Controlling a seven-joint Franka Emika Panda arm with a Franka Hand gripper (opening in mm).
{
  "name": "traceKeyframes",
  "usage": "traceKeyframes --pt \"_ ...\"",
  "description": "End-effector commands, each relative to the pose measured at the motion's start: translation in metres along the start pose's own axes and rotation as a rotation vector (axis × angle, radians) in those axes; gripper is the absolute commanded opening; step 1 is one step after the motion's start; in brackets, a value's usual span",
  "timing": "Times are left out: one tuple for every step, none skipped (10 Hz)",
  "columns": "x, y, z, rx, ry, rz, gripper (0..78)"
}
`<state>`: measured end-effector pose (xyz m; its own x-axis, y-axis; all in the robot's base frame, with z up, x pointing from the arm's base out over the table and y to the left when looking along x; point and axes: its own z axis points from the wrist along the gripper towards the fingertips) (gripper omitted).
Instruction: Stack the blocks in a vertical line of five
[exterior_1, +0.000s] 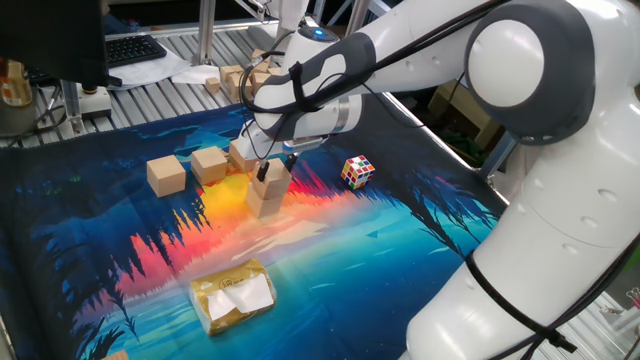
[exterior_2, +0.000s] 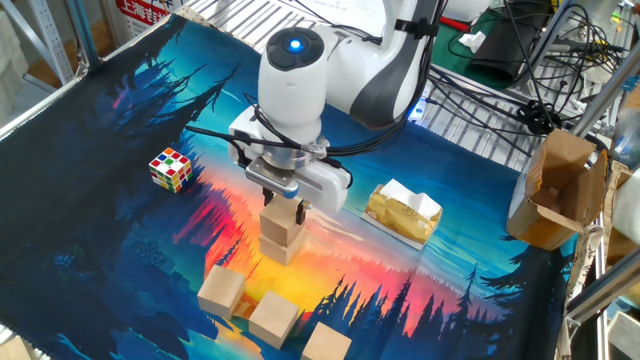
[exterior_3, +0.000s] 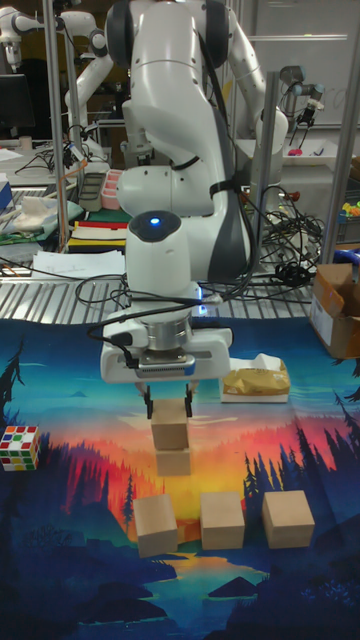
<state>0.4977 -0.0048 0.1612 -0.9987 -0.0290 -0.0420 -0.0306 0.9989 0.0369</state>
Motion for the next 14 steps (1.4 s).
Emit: traceKeyframes --pt "-0.0003 0.0003 0.0011 -0.001 -0.006 0.000 1.2" --pt "-0.0004 0.0010 0.0025 -0.001 -0.007 0.000 1.2" --pt "-0.0003 0.0012 0.0031 0.000 -0.010 0.001 1.2" --pt "-0.0004 0.0014 0.0035 0.001 -0.011 0.003 1.2" --pt "-0.0004 0.0016 0.0041 0.011 -0.012 0.010 1.2" --pt "-0.0004 0.0016 0.0042 0.021 -0.012 0.010 1.2" --pt "-0.0004 0.0017 0.0043 0.028 -0.012 0.014 1.2" --pt "-0.0005 0.0018 0.0047 0.036 -0.015 0.021 1.2" --pt "-0.0006 0.0019 0.0050 0.041 -0.018 0.028 1.2" --pt "-0.0006 0.0021 0.0053 0.044 -0.020 0.036 1.2" --pt "-0.0006 0.0023 0.0059 0.046 -0.022 0.043 1.2" --pt "-0.0007 0.0025 0.0063 0.045 -0.022 0.046 1.2" --pt "-0.0007 0.0030 0.0072 0.045 -0.025 0.054 1.2" --pt "-0.0006 0.0031 0.0073 0.044 -0.025 0.055 1.2"
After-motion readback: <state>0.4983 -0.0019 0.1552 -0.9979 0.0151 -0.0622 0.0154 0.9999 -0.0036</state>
